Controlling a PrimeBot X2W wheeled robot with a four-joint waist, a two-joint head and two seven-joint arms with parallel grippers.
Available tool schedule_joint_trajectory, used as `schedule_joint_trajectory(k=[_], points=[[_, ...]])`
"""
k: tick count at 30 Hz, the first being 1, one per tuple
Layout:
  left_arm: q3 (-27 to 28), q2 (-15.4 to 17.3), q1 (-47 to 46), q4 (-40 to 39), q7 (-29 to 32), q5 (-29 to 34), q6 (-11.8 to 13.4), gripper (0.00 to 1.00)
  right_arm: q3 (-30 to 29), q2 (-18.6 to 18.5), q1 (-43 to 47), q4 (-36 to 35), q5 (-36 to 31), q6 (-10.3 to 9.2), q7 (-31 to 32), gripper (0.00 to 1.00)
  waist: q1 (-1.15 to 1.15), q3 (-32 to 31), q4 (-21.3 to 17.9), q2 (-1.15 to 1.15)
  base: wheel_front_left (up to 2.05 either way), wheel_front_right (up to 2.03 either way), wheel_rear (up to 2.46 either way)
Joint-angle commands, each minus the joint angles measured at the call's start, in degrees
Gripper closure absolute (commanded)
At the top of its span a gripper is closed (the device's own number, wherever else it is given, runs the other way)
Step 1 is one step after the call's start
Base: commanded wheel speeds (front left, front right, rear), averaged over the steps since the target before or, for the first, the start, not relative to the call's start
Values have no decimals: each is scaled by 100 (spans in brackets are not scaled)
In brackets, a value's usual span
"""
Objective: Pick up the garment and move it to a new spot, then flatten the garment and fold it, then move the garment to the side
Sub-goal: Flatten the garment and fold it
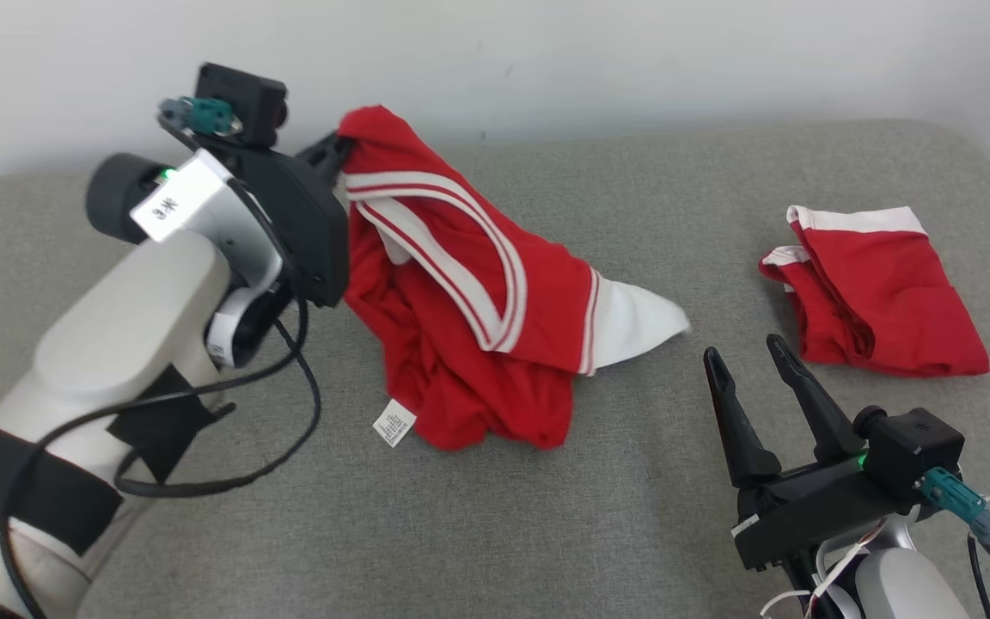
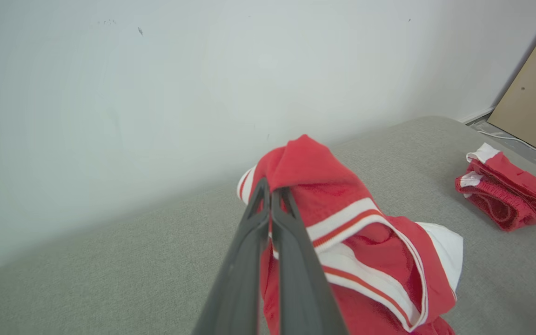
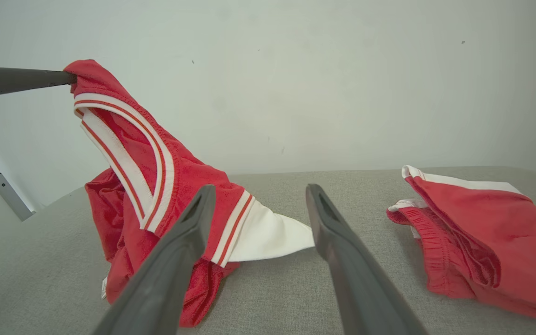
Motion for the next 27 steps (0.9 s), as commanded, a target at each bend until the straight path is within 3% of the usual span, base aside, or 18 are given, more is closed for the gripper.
schedule_joint_trajectory(k=[1, 10, 11, 12, 13, 17, 27], points=[[37, 56, -84, -3, -12, 27, 1, 100, -5, -13, -65, -10, 6, -4, -3, 0, 0, 40, -45, 0, 0, 0, 0], [150, 569, -269, 471, -94, 104, 140, 100, 32, -12, -144, -53, -75, -4, 15, 0, 0, 252, -249, 0, 0, 0, 0], [145, 597, -231, 556, -114, 110, 163, 84, 37, -12, -155, -62, -82, -3, 12, 0, 0, 281, -269, 0, 0, 0, 0], [143, 613, -196, 628, -165, 124, 178, 15, 42, -12, -163, -70, -93, -4, 20, 0, 0, 308, -286, 0, 0, 0, 0], [154, 617, -155, 712, -216, 117, 201, 0, 44, -12, -171, -91, -100, -4, 32, 0, 0, 347, -300, 0, 0, 0, 0], [100, 593, 57, 1086, -487, 151, 229, 0, 58, -13, -188, -144, -141, -4, 65, 0, 0, 453, -333, 0, 0, 0, 0], [59, 118, 366, 1720, -696, -73, -50, 0, 42, -13, -150, -235, -247, -4, 192, 0, 0, 416, -191, 0, 0, 0, 0]])
